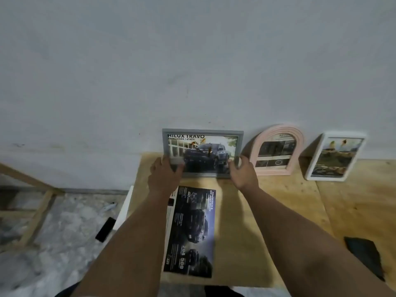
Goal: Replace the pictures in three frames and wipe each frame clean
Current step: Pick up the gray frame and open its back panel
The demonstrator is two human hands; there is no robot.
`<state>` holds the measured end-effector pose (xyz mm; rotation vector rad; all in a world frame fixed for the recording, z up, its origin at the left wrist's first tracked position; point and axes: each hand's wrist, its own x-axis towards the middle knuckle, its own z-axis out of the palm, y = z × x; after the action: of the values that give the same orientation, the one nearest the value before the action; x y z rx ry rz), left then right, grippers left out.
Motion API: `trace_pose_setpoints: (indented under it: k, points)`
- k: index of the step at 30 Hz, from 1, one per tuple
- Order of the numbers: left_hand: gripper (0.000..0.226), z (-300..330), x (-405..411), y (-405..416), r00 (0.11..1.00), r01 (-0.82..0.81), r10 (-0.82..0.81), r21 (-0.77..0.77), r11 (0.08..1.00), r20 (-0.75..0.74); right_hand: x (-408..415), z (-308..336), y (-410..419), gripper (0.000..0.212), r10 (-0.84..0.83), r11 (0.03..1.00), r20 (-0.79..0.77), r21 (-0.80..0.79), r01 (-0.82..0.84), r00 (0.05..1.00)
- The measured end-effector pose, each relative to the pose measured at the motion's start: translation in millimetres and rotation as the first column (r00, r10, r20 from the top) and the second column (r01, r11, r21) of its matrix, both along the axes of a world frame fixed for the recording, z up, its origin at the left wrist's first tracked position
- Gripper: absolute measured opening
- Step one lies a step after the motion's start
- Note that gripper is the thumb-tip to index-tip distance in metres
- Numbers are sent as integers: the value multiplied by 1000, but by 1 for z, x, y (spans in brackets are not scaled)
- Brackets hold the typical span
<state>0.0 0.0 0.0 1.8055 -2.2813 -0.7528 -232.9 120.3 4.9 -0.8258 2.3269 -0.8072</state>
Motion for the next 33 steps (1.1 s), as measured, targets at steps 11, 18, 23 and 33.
trace_pose_setpoints:
  k: [11, 18, 23, 33]
  points:
    - [103, -19, -27, -48, 755, -298, 503, 463, 834, -420, -15, -22, -32, 81, -145, 987, 197, -36, 155, 970]
    - [91, -16, -31, -54, 720, -179, 471, 520, 835, -509, -21, -20, -44, 81, -192, 968, 366, -80, 236, 910]
    - [77, 3, -28, -38, 692, -152, 438, 476, 866, -575, -13, -10, -33, 89, -197, 959, 393, -115, 260, 898]
    - [88, 18, -5, 10, 653, -13, 363, 470, 883, -665, 11, 44, 46, 86, -281, 869, 420, -270, 415, 863]
